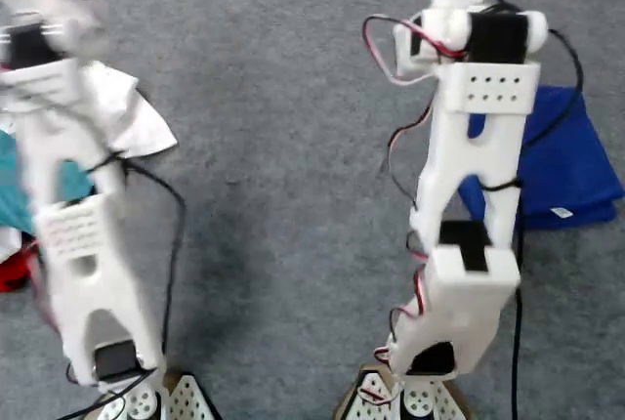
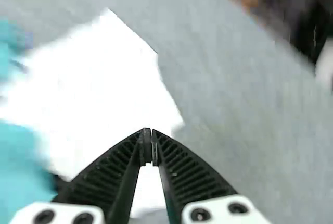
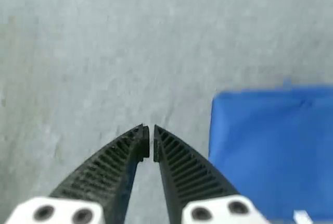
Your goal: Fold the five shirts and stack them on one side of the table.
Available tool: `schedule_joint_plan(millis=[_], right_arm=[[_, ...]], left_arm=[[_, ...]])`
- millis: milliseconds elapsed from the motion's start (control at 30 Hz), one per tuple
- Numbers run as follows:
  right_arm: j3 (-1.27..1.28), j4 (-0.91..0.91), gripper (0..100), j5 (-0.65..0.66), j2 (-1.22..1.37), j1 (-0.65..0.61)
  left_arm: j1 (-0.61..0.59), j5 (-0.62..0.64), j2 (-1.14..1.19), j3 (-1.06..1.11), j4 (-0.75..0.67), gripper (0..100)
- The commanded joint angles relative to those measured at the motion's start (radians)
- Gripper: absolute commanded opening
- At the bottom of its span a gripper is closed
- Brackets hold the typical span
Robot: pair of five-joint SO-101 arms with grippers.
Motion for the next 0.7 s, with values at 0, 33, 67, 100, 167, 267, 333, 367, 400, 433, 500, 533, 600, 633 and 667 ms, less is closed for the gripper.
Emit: schedule_joint_plan(millis=[0,33,67,100,167,267,333,367,400,433,500,533,600,633,667], right_arm=[[0.228,0.014,3.0,0.009,-0.182,-0.016],[0.277,0.012,3.0,0.009,-0.208,-0.013],[0.32,0.012,3.0,0.009,-0.229,-0.01],[0.364,0.012,3.0,0.009,-0.251,-0.008],[0.432,0.012,3.0,0.009,-0.282,-0.008],[0.493,0.011,3.0,0.009,-0.314,-0.013],[0.513,0.011,3.0,0.009,-0.329,-0.013],[0.519,0.014,3.0,0.009,-0.337,-0.013],[0.526,0.014,3.0,0.009,-0.348,-0.013],[0.532,0.014,3.0,0.009,-0.363,-0.013],[0.542,0.014,3.0,0.009,-0.395,-0.013],[0.552,0.014,3.0,0.009,-0.412,-0.015],[0.578,0.014,3.0,0.009,-0.443,-0.015],[0.593,0.014,3.0,0.009,-0.458,-0.013],[0.611,0.014,3.0,0.009,-0.472,-0.01]], left_arm=[[-0.206,-0.094,-0.194,0.1,0.014,2],[-0.247,-0.127,-0.225,0.166,0.014,2],[-0.285,-0.163,-0.255,0.236,0.014,2],[-0.319,-0.193,-0.291,0.311,0.014,2],[-0.368,-0.252,-0.363,0.477,0.014,2],[-0.402,-0.345,-0.484,0.726,0.014,2],[-0.405,-0.391,-0.578,0.888,0.014,2],[-0.404,-0.413,-0.622,0.974,0.014,2],[-0.399,-0.423,-0.654,1.053,0.011,2],[-0.393,-0.425,-0.687,1.132,0.003,2],[-0.373,-0.364,-0.702,1.293,-0.078,3],[-0.37,-0.311,-0.693,1.376,-0.161,6],[-0.39,-0.233,-0.68,1.498,-0.296,12],[-0.407,-0.201,-0.68,1.524,-0.33,15],[-0.42,-0.186,-0.685,1.53,-0.336,17]])
